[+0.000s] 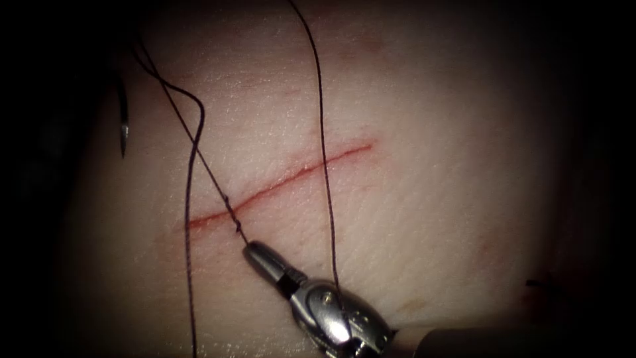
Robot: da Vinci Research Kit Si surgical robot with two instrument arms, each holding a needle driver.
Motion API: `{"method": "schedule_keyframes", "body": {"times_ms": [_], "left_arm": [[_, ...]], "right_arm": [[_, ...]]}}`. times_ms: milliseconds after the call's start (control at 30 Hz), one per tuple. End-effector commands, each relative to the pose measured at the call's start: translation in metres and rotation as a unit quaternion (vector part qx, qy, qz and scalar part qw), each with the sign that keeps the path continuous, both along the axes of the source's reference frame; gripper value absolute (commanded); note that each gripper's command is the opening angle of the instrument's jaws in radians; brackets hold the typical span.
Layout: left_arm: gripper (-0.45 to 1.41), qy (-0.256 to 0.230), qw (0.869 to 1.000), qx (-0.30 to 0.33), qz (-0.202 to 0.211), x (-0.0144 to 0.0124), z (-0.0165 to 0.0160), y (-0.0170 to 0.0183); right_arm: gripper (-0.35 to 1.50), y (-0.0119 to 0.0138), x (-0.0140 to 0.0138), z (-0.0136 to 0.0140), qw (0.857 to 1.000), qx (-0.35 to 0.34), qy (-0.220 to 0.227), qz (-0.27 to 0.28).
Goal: Wound Closure
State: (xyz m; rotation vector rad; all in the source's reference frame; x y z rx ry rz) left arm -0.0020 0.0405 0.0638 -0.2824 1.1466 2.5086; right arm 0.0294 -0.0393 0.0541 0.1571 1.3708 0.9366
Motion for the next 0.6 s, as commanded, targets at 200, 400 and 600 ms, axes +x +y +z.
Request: {"method": "schedule_keyframes", "body": {"times_ms": [200,400,600], "left_arm": [[-0.45,-0.077,0.994,-0.006,0.073,-0.0023,-0.0023,-0.0029],[-0.45,-0.212,0.966,0.017,0.146,-0.0074,-0.0069,-0.0076],[-0.45,-0.29,0.938,0.044,0.187,-0.0112,-0.0088,-0.0117]], "right_arm": [[0.76,0.0002,0.0016,-0.0004,0.999,-0.007,0.033,-0.007],[1.26,0.0006,0.0015,-0.0015,0.999,-0.026,0.031,-0.009],[1.23,0.0006,0.0005,-0.0018,0.999,-0.03,0.031,-0.014]]}}
